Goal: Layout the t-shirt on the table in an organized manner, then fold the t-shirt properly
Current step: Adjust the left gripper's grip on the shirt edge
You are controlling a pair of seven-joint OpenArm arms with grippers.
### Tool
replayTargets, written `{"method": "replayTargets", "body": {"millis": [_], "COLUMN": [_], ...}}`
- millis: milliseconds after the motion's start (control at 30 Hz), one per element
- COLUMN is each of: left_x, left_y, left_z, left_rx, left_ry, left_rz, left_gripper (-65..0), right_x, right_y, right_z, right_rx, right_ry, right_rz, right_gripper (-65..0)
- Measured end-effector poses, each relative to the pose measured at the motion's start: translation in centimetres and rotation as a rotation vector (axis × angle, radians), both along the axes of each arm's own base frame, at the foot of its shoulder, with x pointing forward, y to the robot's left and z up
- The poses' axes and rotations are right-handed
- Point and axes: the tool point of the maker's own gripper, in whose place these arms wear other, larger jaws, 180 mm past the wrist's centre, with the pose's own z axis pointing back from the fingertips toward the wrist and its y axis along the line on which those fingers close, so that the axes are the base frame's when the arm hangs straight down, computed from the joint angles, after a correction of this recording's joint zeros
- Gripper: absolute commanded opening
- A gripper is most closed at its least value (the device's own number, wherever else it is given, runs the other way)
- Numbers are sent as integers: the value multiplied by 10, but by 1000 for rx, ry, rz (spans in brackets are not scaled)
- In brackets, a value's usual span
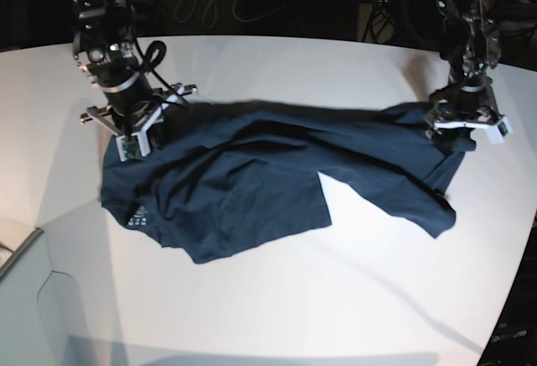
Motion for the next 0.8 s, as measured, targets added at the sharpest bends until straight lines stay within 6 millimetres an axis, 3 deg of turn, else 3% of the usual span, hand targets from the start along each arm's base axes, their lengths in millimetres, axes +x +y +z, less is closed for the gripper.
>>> {"method": "replayTargets", "body": {"millis": [267, 433, 500, 567, 733, 800], "left_x": [9, 7, 6, 6, -1, 0], "left_y": [-7, -11, -13, -18, -28, -32], "left_z": [4, 37, 40, 37, -7, -16], "left_rx": [-16, 21, 25, 9, -53, -62], "left_ry": [-19, -95, -101, -100, 3, 14], "left_rz": [-2, -32, -35, -29, -8, -11], "left_gripper": [-256, -256, -256, -256, -256, -256], "right_x": [0, 0, 1, 1, 1, 1], "right_y": [0, 0, 0, 0, 0, 0], "right_z": [0, 0, 0, 1, 1, 1], "right_rx": [0, -1, 0, 0, -1, 0], "right_ry": [1, 1, -1, -2, -2, -3], "right_rz": [0, 0, 0, 0, 0, 0], "right_gripper": [-650, -650, -650, -650, -650, -650]}}
